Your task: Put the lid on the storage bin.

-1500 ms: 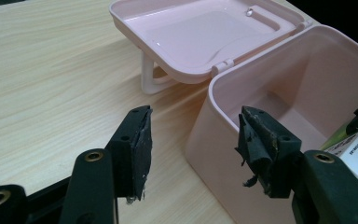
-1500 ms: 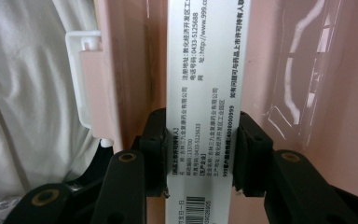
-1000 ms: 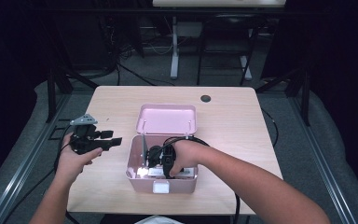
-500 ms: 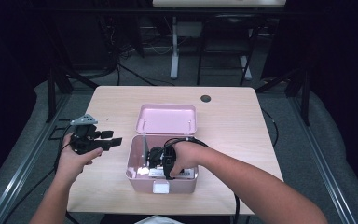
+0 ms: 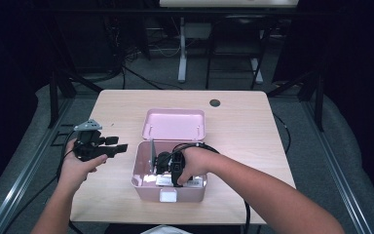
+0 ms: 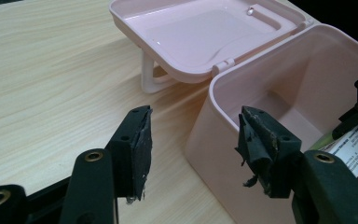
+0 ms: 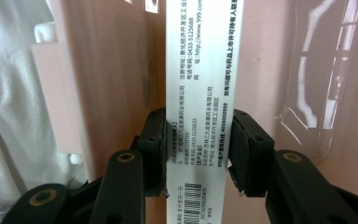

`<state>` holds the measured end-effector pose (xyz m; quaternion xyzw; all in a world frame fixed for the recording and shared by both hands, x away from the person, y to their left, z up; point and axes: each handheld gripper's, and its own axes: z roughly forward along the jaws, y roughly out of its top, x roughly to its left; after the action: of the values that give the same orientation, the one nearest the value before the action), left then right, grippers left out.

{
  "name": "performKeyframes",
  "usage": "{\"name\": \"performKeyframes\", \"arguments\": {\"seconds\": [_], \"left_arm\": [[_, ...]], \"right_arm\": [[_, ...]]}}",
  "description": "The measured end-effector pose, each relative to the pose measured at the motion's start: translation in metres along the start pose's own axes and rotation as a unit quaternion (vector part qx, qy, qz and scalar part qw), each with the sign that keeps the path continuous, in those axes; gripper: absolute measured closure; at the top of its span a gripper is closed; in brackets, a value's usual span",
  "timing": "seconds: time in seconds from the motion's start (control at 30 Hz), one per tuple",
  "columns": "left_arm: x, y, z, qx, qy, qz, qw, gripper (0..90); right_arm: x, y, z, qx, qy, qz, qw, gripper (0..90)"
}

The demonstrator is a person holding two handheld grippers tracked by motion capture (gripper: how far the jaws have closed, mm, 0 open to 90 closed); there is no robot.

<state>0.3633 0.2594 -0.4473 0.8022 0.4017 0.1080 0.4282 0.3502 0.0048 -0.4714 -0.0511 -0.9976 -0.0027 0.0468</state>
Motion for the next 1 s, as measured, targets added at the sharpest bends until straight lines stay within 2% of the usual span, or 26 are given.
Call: {"name": "performKeyframes", "arguments": {"seconds": [0.2, 0.27, 0.67, 1.0], "left_arm": [[0.000, 0.000, 0.000, -0.004, 0.001, -0.001, 1.0000, 44.7], [0.000, 0.000, -0.001, 0.001, -0.001, 0.000, 1.0000, 44.6], [0.000, 0.000, 0.000, 0.000, -0.001, 0.000, 1.0000, 44.6], [0.000, 0.000, 0.001, 0.000, 0.000, -0.001, 1.0000, 44.7]], "right_arm": [[0.002, -0.001, 0.000, -0.004, 0.001, -0.011, 0.9999, 61.2], [0.003, -0.001, 0.000, -0.004, -0.001, -0.017, 0.9998, 61.3], [0.002, -0.001, -0.001, -0.003, -0.001, -0.009, 1.0000, 59.6], [0.005, -0.006, -0.022, -0.030, -0.010, -0.001, 0.9995, 58.1]]}}
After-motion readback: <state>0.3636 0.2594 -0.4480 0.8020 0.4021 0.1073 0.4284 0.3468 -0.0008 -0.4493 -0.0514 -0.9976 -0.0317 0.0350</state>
